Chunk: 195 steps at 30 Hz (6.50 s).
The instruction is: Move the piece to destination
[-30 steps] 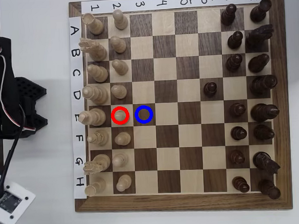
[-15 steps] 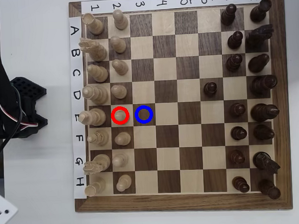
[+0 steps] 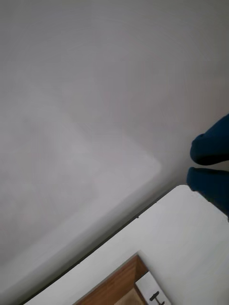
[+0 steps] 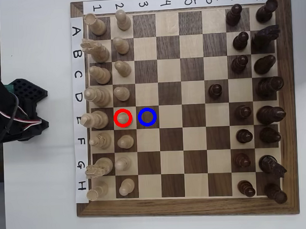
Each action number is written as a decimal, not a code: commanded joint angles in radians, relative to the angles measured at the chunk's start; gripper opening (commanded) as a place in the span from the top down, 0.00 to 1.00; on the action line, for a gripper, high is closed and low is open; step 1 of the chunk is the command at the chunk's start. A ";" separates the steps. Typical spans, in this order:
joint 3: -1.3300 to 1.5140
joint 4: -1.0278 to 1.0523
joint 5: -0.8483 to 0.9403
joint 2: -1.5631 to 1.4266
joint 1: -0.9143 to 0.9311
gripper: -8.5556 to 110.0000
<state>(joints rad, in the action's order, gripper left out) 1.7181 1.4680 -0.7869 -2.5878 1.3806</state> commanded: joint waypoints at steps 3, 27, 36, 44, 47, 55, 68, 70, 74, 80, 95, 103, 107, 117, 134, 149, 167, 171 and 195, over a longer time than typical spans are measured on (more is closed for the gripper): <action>-0.348 0.057 -0.230 0.115 -0.166 0.93; -0.612 0.098 -0.518 0.272 -0.469 0.93; -0.565 0.078 -0.563 0.293 -0.552 0.93; -0.657 0.187 -0.611 0.364 -0.669 0.92; -0.739 0.221 -0.635 0.417 -0.704 0.93; -0.838 0.224 -0.598 0.482 -0.744 0.93; -0.893 0.224 -0.776 0.560 -0.928 0.93; -0.881 0.225 -0.795 0.561 -0.946 0.93; -0.827 0.225 -0.808 0.554 -0.983 0.93; -0.724 0.225 -0.805 0.528 -1.029 0.93; -0.451 0.225 -0.825 0.449 -1.106 0.93; -0.313 0.225 -0.896 0.436 -1.137 0.92; -0.233 0.225 -0.920 0.423 -1.146 0.92; -0.048 0.225 -0.936 0.348 -1.204 0.91; 0.155 0.219 -1.023 0.445 -1.335 0.90; 0.209 0.046 -1.077 0.509 -1.336 0.90; 0.265 -0.078 -1.074 0.555 -1.295 0.81; 0.272 -0.086 -1.066 0.571 -1.293 0.79; 0.334 -0.190 -1.037 0.670 -1.262 0.81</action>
<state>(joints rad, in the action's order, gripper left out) 2.0540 1.3346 -1.7503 -1.9190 0.0844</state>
